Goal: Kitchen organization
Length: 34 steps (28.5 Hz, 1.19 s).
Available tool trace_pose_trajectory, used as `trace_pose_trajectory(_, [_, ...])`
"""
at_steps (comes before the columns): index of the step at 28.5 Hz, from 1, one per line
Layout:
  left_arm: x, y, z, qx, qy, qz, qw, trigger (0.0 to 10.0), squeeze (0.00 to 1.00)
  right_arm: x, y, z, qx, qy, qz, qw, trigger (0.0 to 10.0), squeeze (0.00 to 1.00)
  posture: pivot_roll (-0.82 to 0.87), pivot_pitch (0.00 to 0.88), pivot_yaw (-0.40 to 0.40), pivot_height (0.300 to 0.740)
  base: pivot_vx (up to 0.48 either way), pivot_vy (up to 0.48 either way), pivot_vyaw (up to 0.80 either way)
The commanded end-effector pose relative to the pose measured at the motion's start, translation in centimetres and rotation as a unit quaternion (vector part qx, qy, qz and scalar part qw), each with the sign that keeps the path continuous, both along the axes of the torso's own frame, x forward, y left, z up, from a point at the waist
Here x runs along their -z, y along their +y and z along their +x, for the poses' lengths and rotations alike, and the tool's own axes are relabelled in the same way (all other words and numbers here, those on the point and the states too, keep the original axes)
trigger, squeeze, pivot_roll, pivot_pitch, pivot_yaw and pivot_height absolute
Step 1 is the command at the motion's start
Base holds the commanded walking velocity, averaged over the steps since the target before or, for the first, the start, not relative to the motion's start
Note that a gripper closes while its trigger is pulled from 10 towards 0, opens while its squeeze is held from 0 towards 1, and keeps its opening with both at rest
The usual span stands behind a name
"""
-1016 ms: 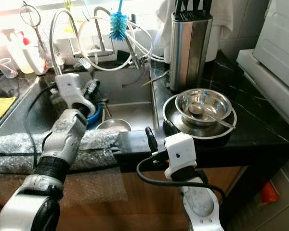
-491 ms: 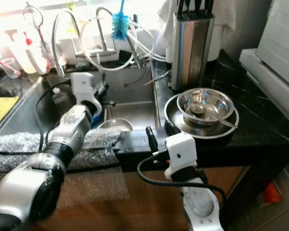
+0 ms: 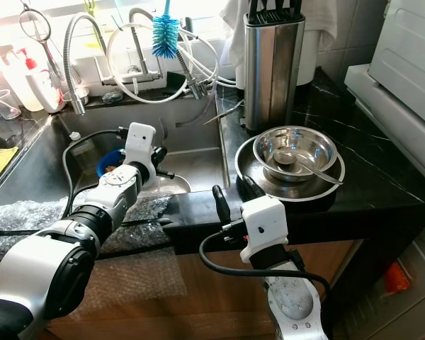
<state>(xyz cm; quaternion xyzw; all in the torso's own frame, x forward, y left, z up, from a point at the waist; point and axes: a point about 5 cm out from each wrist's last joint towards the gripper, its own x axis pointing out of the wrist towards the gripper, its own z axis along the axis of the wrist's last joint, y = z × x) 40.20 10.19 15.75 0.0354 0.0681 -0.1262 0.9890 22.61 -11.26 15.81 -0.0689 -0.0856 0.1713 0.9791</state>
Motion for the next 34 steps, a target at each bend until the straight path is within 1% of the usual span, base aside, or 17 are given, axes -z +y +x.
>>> trace_pose_trajectory(1, [0.22, 0.91, 0.08, -0.017, 0.014, 0.002, 1.000, 10.0, 0.17, -0.34, 0.40, 0.00, -0.007, -0.010, 0.002, 1.000, 10.0, 0.00, -0.25, 0.000, 0.151, 0.740, 0.000, 0.000, 0.00])
trace_pose_trajectory(2, [0.40, 1.01, 0.03, -0.021, 0.017, -0.006, 1.000, 10.0, 0.23, -0.36, 0.42, 0.04, -0.008, -0.011, 0.001, 1.000, 10.0, 0.00, -0.25, 0.000, 0.149, 0.740, 0.000, 0.000, 0.00])
trace_pose_trajectory(3, [0.48, 1.03, 0.00, -0.022, 0.018, -0.008, 1.000, 10.0, 0.26, -0.38, 0.42, 0.06, -0.009, -0.011, 0.001, 1.000, 10.0, 0.00, -0.25, 0.000, 0.148, 0.740, 0.000, 0.000, 0.00])
trace_pose_trajectory(4, [0.54, 1.04, -0.02, -0.022, 0.019, -0.009, 1.000, 10.0, 0.27, -0.39, 0.43, 0.09, -0.009, -0.012, 0.000, 1.000, 10.0, 0.00, -0.25, 0.000, 0.148, 0.740, 0.000, 0.000, 0.00])
trace_pose_trajectory(5, [0.62, 1.04, -0.05, -0.022, 0.020, -0.006, 1.000, 10.0, 0.43, -0.41, 0.43, 0.14, -0.011, -0.013, -0.004, 1.000, 10.0, 0.00, -0.25, 0.000, 0.145, 0.740, 0.000, 0.000, 0.00])
trace_pose_trajectory(6, [0.63, 1.02, -0.06, -0.022, 0.020, -0.008, 1.000, 10.0, 1.00, -0.39, 0.42, 0.16, -0.011, -0.013, -0.005, 1.000, 10.0, 0.00, -0.25, 0.000, 0.143, 0.740, 0.000, 0.000, 0.00])
trace_pose_trajectory(19, [0.57, 1.05, -0.02, -0.034, 0.022, -0.031, 0.999, 10.0, 1.00, -0.36, 0.66, 0.31, -0.019, -0.015, -0.012, 1.000, 10.0, 0.00, -0.24, 0.000, 0.139, 0.740, 0.000, 0.000, 0.00])
trace_pose_trajectory(20, [0.61, 1.13, 0.00, -0.040, 0.030, -0.055, 0.997, 10.0, 1.00, -0.34, 0.69, 0.32, -0.019, -0.014, -0.013, 1.000, 10.0, 0.00, -0.24, 0.000, 0.139, 0.740, 0.000, 0.000, 0.00])
trace_pose_trajectory(24, [0.47, 1.44, 0.11, -0.055, 0.043, -0.102, 0.992, 10.0, 1.00, -0.32, 0.69, 0.37, -0.019, -0.014, -0.014, 1.000, 10.0, 0.00, -0.24, 0.000, 0.139, 0.740, 0.000, 0.000, 0.00])
trace_pose_trajectory(26, [0.39, 1.48, 0.15, -0.057, 0.043, -0.108, 0.992, 10.0, 1.00, -0.31, 0.67, 0.38, -0.019, -0.014, -0.014, 1.000, 10.0, 0.00, -0.24, 0.000, 0.139, 0.740, 0.000, 0.000, 0.00])
trace_pose_trajectory(29, [-0.16, 1.59, 0.37, -0.067, 0.042, -0.139, 0.987, 10.0, 1.00, -0.25, 0.66, 0.43, -0.020, -0.013, -0.016, 1.000, 10.0, 0.00, -0.24, 0.000, 0.138, 0.740, 0.000, 0.000, 0.00])
trace_pose_trajectory(33, [-0.20, 1.60, 0.38, -0.068, 0.042, -0.142, 0.987, 10.0, 1.00, -0.24, 0.67, 0.43, -0.020, -0.013, -0.016, 1.000, 10.0, 0.00, -0.24, 0.000, 0.138, 0.740, 0.000, 0.000, 0.00])
trace_pose_trajectory(34, [-0.28, 1.60, 0.41, -0.069, 0.043, -0.147, 0.986, 10.0, 0.67, -0.23, 0.69, 0.44, -0.020, -0.013, -0.017, 1.000, 10.0, 0.00, -0.24, 0.000, 0.138, 0.740, 0.000, 0.000, 0.00])
